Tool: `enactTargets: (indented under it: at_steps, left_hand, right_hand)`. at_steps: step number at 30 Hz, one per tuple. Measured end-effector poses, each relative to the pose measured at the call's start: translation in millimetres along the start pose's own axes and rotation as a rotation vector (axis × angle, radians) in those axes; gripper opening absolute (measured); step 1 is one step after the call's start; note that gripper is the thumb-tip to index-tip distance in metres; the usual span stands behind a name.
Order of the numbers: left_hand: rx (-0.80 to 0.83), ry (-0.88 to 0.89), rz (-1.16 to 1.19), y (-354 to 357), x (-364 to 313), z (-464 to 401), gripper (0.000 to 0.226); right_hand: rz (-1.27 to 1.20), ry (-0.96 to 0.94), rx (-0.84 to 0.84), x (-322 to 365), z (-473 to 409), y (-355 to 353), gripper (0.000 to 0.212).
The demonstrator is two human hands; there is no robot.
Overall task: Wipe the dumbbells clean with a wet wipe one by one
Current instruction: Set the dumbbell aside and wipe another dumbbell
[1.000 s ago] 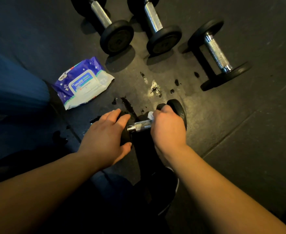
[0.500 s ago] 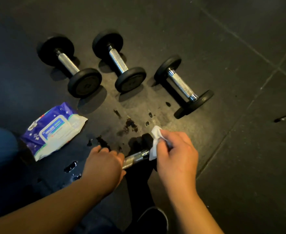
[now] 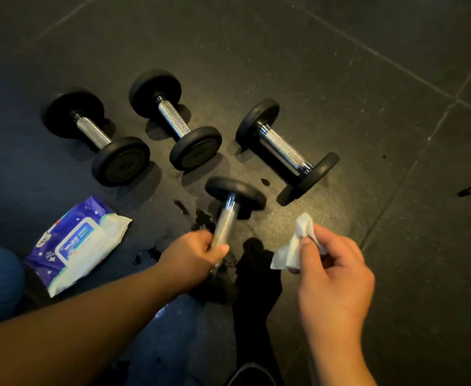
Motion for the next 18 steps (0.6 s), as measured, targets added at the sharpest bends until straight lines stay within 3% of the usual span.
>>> enactTargets:
  at_steps: [7, 11, 18]
  left_hand:
    - [-0.357, -0.209, 0.551, 20.3, -49.1, -83.4, 0.038]
    - [-0.473, -0.322, 0.575, 37.1, -64.1, -106.7, 0.048]
    - [-0.408, -0.368, 0.678, 38.6, -59.7, -110.1, 0.046]
  right_hand:
    - [-0.041, 0.01, -0.044, -1.0, -4.7, -6.8, 0.036]
    - [-0.038, 0.024, -0.058, -5.6, -8.6, -10.8, 0.033]
    - [-0.079, 0.053, -0.081, -9.2, -14.7, -13.5, 0.027]
Point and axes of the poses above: each hand's wrist, its own z-axis away from the middle knuckle, its own y-axis out of the palm, x = y × z, the point moved 3 cm from there along -z, towards the middle knuckle, and after that the axes turned 12 degrees about y, right-handed, at the moved point
